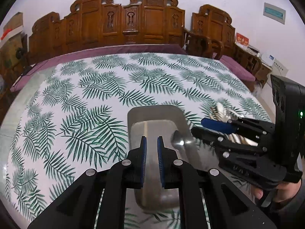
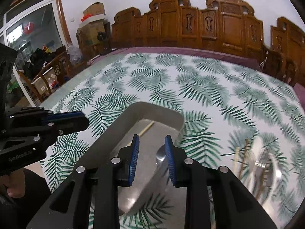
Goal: Organize utensils
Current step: 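Lower the metal spoon into the tray and open the right gripper, then grasp a metal fork with the left gripper while the right grasps the white plastic spoon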
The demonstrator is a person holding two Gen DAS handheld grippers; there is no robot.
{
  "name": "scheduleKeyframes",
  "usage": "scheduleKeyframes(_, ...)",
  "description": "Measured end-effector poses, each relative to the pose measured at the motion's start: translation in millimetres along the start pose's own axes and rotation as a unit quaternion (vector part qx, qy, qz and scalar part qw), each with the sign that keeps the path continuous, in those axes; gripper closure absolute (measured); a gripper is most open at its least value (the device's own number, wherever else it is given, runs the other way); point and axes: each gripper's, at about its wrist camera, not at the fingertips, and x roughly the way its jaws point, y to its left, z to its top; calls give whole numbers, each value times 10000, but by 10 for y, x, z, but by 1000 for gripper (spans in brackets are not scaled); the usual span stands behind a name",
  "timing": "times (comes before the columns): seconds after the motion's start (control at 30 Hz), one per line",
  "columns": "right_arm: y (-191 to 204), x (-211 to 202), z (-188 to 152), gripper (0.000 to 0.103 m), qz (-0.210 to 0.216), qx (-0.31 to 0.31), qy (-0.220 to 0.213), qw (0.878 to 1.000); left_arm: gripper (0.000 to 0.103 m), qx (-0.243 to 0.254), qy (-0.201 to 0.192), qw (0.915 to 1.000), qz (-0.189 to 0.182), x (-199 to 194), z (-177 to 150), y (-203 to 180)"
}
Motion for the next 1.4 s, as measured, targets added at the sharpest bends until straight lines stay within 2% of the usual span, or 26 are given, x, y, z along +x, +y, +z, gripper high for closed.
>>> scheduleKeyframes(0.27, -139, -552, -219, 72, -373, -67, -341, 9987, 93, 53, -26, 9996, 265, -590, -198, -187)
scheduleKeyframes(0.47, -395, -667, -359, 72, -546, 41, -385, 9978, 89, 44, -128, 9986, 515, -859, -213, -205)
scheduleKeyframes(0.63, -625, -625, -482, 71, -663, 159, -196, 9975, 86, -26, -191, 9980, 598, -881, -211, -158)
scheduleKeyframes(0.67, -676, -616, -511, 70, -687, 194, -153, 9973, 82, -45, -195, 9981, 590, -877, -209, -145)
scheduleKeyframes(0.77, -780, -604, -586, 69, -751, 271, -74, 9968, 68, -111, -250, 9982, 538, -827, -204, -94)
scheduleKeyframes(0.93, -1037, -630, -662, 69, -908, 459, -20, 9948, 50, -97, -150, 9993, 334, -568, -203, -147)
scheduleKeyframes(1.17, -1534, -856, -658, 69, -1215, 869, -228, 9885, 49, 274, 20, 9996, -3, -169, -159, -529)
scheduleKeyframes(1.4, -1822, -931, -685, 69, -1274, 1114, -223, 9853, 49, 632, 221, 9971, -365, 203, -116, -1021)
